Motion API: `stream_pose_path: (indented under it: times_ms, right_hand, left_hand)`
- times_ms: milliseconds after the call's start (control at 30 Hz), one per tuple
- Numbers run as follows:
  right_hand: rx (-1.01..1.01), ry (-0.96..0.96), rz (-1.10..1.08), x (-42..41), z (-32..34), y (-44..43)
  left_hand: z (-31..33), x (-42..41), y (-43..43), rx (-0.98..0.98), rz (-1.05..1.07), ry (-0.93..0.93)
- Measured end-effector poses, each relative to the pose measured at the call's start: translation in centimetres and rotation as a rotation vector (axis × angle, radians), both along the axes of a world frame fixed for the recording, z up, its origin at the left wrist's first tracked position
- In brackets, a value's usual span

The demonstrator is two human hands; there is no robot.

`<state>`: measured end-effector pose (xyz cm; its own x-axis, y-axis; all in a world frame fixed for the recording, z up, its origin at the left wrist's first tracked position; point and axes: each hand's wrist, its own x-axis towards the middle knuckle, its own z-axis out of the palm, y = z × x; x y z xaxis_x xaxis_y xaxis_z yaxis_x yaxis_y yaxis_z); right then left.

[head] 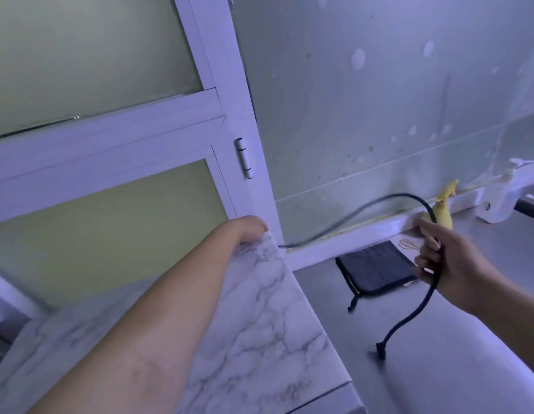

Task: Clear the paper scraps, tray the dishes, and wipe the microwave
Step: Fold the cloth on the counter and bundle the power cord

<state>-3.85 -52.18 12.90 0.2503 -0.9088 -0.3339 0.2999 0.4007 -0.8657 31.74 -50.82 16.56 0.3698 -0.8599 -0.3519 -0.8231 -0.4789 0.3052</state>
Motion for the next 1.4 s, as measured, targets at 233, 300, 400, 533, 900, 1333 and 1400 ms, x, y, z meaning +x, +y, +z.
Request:
stream_pose_path:
  times_ms: [233,300,400,533,900,1333,1400]
  right_hand:
    - [0.006,0.493,0.011,-1.8,-2.1,0.8]
    - [0.049,0.525,0.052,-2.3,-1.6,1.4]
    - [0.106,0.449,0.116,-1.9,-0.1,3.1]
    - [0.164,0.422,0.203,0.5,1.3,6.8]
    - [0.054,0.28,0.12,9.6,0.3,15.6]
    - [-0.004,0.229,0.113,11.2,-0.2,17.6]
    - [-0.004,0.199,0.116,12.6,-0.6,17.7]
  left_hand:
    - [-0.4,-0.5,1.0,-0.057,-0.047,-0.019]
    - [0.2,-0.7,2.0,-0.182,0.034,0.147]
    - [2.5,-0.7,4.6,-0.368,0.109,0.287]
    - [5.4,-0.5,12.0,-0.546,0.104,0.366]
    - [-1.5,5.7,45.4,-0.665,0.574,-0.187]
    - [-4.2,7.7,46.7,-0.618,0.824,-0.226]
    - [-4.0,9.4,46.3,-0.639,0.824,-0.207]
